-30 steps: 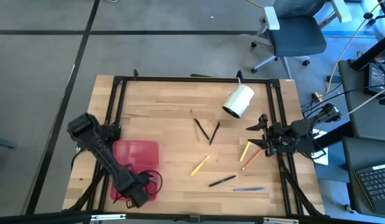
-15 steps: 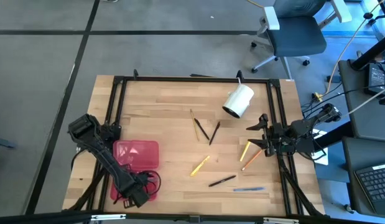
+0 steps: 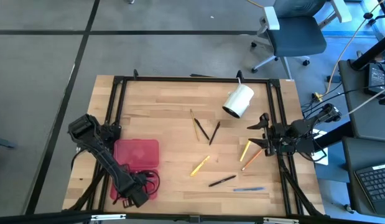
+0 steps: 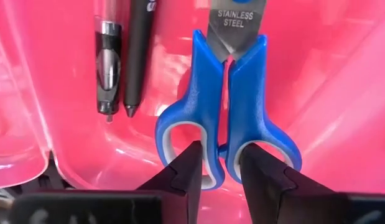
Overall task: Pick & place school supplies into a supply box
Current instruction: Put the blue scissors into the red supply box, then put the orange pencil into the red supply box
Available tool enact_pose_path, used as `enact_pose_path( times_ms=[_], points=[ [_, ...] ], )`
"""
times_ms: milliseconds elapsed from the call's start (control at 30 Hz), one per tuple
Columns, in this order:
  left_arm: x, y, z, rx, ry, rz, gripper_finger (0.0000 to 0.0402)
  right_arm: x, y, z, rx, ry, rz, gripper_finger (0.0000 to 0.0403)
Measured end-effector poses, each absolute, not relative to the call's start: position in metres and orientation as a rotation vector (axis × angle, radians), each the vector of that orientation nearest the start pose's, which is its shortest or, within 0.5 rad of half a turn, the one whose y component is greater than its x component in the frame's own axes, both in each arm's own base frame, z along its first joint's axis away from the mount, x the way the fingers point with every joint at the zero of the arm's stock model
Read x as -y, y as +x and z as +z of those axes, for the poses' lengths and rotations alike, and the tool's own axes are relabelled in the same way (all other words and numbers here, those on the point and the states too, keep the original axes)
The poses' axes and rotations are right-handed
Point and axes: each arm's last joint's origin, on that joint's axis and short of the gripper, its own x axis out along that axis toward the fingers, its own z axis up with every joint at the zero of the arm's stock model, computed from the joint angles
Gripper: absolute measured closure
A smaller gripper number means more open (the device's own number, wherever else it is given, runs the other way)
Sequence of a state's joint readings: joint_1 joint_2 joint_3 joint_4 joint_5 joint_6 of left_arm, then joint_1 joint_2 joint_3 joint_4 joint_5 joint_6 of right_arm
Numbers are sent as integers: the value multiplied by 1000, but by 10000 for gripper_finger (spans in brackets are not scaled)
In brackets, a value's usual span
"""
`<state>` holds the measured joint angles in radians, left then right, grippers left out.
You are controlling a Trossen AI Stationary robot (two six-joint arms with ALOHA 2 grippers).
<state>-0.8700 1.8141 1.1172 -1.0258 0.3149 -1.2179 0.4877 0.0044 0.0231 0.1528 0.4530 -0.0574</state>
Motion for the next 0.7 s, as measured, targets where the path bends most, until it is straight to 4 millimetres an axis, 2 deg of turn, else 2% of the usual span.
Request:
enact_pose_path(
  times_ms=[467,700],
  points=[
    [233,177,155,-1923,-294,291,263,-32,87,185,154,21,30,161],
    [233,172,156,-1986,-312,329,260,-32,87,185,154,21,30,161]
  ],
)
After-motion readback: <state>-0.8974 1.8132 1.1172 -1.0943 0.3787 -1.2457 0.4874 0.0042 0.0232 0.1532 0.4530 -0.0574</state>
